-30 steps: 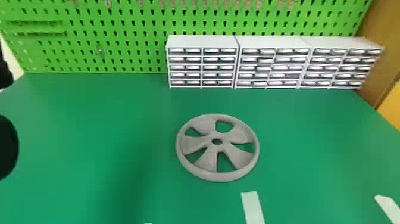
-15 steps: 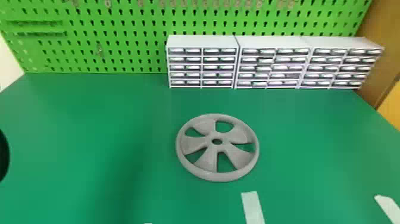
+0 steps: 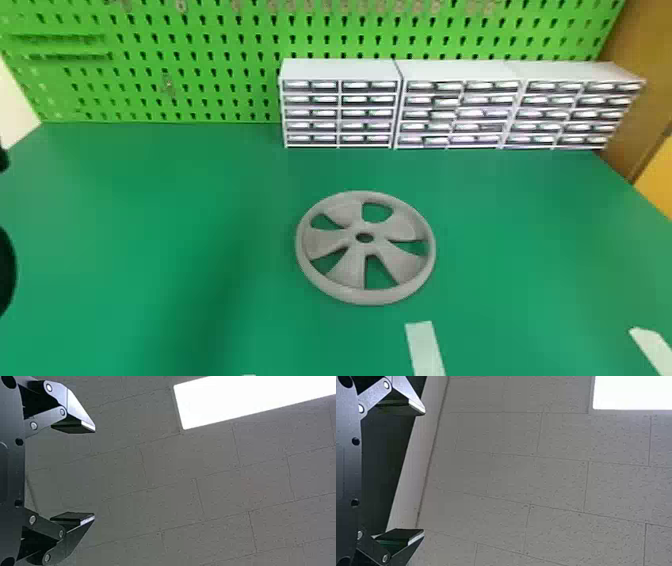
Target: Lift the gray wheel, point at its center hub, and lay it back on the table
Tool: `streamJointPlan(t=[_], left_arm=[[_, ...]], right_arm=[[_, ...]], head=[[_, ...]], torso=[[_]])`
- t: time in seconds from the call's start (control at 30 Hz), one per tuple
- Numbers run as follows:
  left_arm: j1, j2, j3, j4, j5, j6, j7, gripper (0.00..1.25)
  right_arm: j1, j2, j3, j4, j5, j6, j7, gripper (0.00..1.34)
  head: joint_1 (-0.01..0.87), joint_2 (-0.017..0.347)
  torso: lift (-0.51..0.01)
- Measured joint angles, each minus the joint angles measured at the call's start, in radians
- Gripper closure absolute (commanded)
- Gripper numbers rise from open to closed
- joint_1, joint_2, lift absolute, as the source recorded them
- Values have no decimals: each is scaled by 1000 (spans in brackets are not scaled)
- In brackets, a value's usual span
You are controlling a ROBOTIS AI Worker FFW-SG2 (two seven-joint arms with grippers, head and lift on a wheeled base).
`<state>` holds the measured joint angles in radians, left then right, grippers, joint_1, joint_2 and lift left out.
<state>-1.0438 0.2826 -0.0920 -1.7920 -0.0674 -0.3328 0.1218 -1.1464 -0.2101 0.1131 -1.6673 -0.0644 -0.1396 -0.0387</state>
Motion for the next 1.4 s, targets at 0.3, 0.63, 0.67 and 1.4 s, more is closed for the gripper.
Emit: streamJointPlan(t=[0.3,0.63,0.67,1.4], left_arm=[[16,3,9,31,-3,4,5,470],[17,3,0,44,-4,6,7,470],[17,3,-1,44,-4,7,7,470],[22,4,-22,49,-15,20,10,463]], right_arm=[[6,-3,1,14,-13,5,0,216],[8,-3,10,17,-13,12,-1,214],[9,-3,10,17,-13,13,-1,214],[15,-2,18,19,-18,25,-7,211]], head=[[692,48],[692,48],[692,48],[692,48]], torso=[[-96],[-96],[-96],[-96]])
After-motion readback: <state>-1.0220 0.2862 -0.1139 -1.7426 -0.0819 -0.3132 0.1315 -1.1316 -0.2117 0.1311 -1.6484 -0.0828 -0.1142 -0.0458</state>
